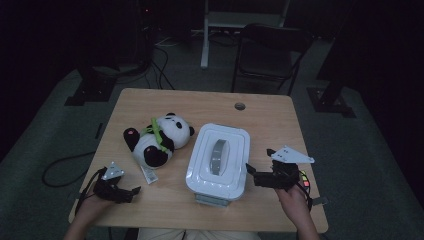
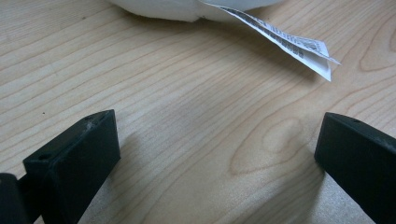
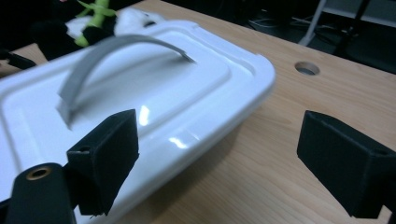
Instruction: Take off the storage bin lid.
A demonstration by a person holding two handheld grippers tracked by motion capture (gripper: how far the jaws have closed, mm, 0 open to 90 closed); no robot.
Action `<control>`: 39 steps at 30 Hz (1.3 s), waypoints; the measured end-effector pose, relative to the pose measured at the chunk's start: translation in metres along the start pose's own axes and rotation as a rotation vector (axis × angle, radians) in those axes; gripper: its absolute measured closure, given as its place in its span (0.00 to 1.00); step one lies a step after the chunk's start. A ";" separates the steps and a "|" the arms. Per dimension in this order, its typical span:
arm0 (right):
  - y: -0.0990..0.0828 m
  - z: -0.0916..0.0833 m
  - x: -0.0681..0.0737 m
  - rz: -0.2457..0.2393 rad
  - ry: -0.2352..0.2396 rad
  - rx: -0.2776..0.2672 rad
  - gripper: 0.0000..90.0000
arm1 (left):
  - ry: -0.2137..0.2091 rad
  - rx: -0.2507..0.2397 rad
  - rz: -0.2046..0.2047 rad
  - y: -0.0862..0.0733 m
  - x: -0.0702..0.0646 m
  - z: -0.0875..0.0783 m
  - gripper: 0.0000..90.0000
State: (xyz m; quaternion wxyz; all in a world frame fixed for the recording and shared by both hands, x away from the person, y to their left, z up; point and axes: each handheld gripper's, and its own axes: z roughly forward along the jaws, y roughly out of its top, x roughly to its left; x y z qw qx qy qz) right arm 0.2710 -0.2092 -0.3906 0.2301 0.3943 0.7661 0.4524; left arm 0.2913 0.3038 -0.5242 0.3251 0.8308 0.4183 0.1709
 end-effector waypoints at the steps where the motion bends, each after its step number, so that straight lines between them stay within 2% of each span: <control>1: 0.002 0.001 0.001 0.006 0.021 -0.003 0.14 | 0.001 0.001 0.000 0.000 0.000 0.000 0.01; 2: 0.003 0.002 0.002 0.018 0.045 -0.007 0.14 | 0.001 0.001 0.000 0.000 0.000 0.000 0.01; 6: 0.008 0.008 0.005 0.043 0.078 0.005 0.14 | 0.004 0.002 -0.001 0.001 0.000 0.001 0.01; 7: 0.009 0.010 0.007 0.040 0.076 0.012 0.13 | 0.004 0.002 -0.001 0.001 0.000 0.001 0.01; 14: 0.017 0.021 0.021 -0.003 0.144 -0.009 0.13 | 0.007 0.001 -0.005 0.001 0.000 0.001 0.01; 21: 0.023 0.036 0.036 -0.010 0.202 0.005 0.13 | 0.008 0.001 -0.007 0.001 0.000 0.001 0.01; 26: 0.025 0.046 0.048 -0.040 0.210 0.030 0.14 | 0.008 0.001 -0.007 0.001 0.000 0.001 0.01; 33: 0.022 0.055 0.056 -0.051 0.228 0.063 0.16 | 0.009 0.001 -0.008 0.001 0.000 0.001 0.01; 39: 0.018 0.062 0.061 -0.089 0.225 0.095 0.20 | 0.009 0.001 -0.008 0.001 -0.001 0.001 0.01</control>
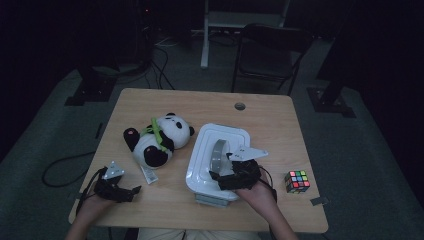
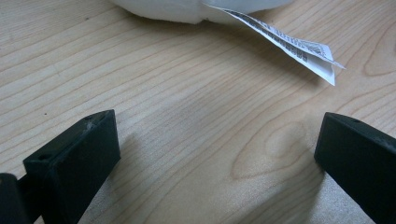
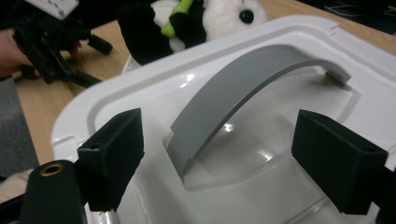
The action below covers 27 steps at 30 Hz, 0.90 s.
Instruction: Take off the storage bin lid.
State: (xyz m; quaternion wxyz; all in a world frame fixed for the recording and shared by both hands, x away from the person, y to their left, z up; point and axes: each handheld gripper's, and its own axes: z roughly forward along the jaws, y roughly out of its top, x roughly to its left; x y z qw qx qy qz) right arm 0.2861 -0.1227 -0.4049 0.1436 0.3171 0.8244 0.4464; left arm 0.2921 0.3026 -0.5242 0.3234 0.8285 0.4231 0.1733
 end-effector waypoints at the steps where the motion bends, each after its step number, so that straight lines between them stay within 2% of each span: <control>1: 0.000 0.001 0.000 -0.004 -0.001 0.001 0.23 | 0.000 0.000 -0.001 0.000 0.000 0.000 0.01; 4: -0.001 0.002 0.001 -0.020 -0.011 0.010 0.26 | 0.000 0.000 -0.001 0.000 0.000 0.000 0.01; 7: 0.000 0.002 0.000 -0.019 0.014 0.018 0.29 | 0.000 0.000 0.000 0.000 0.000 0.000 0.01; 9: 0.001 0.003 0.001 -0.030 0.028 0.020 0.37 | 0.001 0.000 -0.001 0.000 0.000 0.000 0.01; 11: 0.001 0.004 0.003 -0.035 0.044 0.021 0.39 | 0.001 0.001 -0.002 0.000 0.000 0.000 0.01; 13: 0.002 0.005 0.004 -0.040 0.074 0.014 0.51 | 0.001 0.001 -0.002 0.000 0.000 0.000 0.01; 15: 0.002 0.005 0.004 -0.039 0.086 0.012 0.58 | 0.001 0.001 -0.002 0.000 0.000 0.000 0.01; 18: 0.001 0.003 0.002 -0.019 0.073 0.011 0.69 | 0.001 0.001 -0.002 0.000 0.000 0.000 0.01; 27: 0.001 0.003 0.004 -0.018 0.073 0.010 0.73 | 0.001 0.001 -0.002 0.000 0.000 0.000 0.01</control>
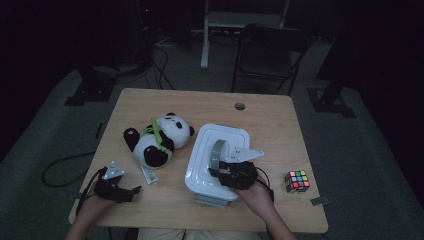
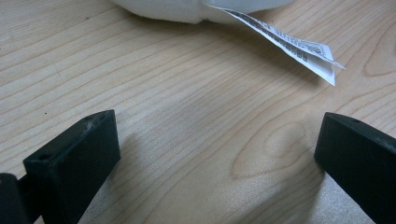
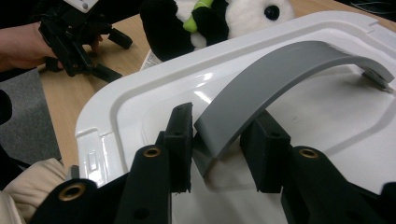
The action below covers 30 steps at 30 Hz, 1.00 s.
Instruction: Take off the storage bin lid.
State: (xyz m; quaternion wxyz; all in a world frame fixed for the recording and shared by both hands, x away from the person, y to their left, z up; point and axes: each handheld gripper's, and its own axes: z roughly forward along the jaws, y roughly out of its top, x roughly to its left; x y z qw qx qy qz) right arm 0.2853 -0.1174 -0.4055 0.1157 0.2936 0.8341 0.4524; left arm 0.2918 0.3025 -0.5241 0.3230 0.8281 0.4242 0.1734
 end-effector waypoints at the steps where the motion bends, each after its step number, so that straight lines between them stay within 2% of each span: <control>1: 0.000 -0.001 0.000 0.007 0.008 0.001 0.75 | 0.000 0.000 0.000 0.000 0.000 0.000 0.01; 10: 0.003 -0.003 0.000 0.023 0.047 -0.006 0.81 | 0.000 0.000 0.000 0.000 0.000 0.000 0.01; 16: 0.010 -0.018 -0.002 0.073 0.158 -0.076 0.95 | 0.000 0.000 0.000 0.000 0.000 0.000 0.01; 21: 0.015 -0.021 0.003 0.041 0.142 -0.085 0.96 | 0.001 0.000 0.001 0.000 0.000 0.000 0.01; 25: 0.017 -0.022 0.002 0.054 0.157 -0.093 0.96 | 0.001 0.000 0.001 0.000 0.000 0.000 0.01; 30: 0.020 -0.030 0.000 0.046 0.138 -0.113 0.96 | 0.001 0.000 0.004 0.000 0.000 0.000 0.01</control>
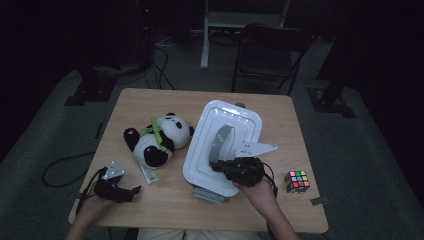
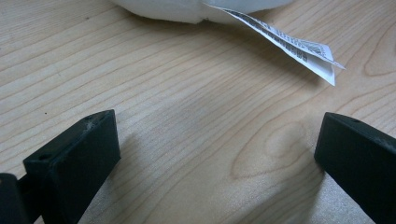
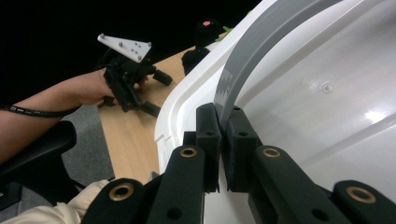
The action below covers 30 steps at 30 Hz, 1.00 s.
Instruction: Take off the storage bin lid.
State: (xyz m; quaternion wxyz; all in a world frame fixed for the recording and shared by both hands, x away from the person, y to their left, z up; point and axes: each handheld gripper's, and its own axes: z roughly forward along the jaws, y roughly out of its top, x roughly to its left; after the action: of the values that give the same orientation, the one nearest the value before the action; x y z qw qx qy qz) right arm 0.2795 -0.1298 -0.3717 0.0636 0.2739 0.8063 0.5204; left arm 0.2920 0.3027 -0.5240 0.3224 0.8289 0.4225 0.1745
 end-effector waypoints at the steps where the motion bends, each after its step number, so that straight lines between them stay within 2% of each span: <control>1: 0.001 -0.002 -0.001 0.000 -0.001 -0.005 0.96 | 0.000 -0.001 -0.002 0.000 0.000 0.000 0.01; 3: 0.003 -0.007 -0.003 0.005 -0.003 -0.021 0.96 | 0.000 -0.002 -0.005 0.000 0.000 0.000 0.01; 15: 0.021 -0.032 -0.020 -0.003 -0.090 -0.079 0.96 | 0.000 -0.002 -0.005 0.000 0.000 0.000 0.01; 21: 0.025 -0.040 -0.033 0.008 -0.118 -0.091 0.96 | 0.000 0.000 -0.005 0.000 0.000 0.000 0.01; 30: 0.029 -0.054 -0.059 0.047 -0.172 -0.108 0.96 | 0.000 -0.001 -0.005 0.000 0.000 0.000 0.01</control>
State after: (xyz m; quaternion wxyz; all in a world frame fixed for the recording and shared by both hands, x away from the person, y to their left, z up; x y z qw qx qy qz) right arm 0.3195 -0.1945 -0.3325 0.1350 0.3324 0.7621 0.5390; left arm 0.2918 0.3025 -0.5241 0.3230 0.8278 0.4245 0.1737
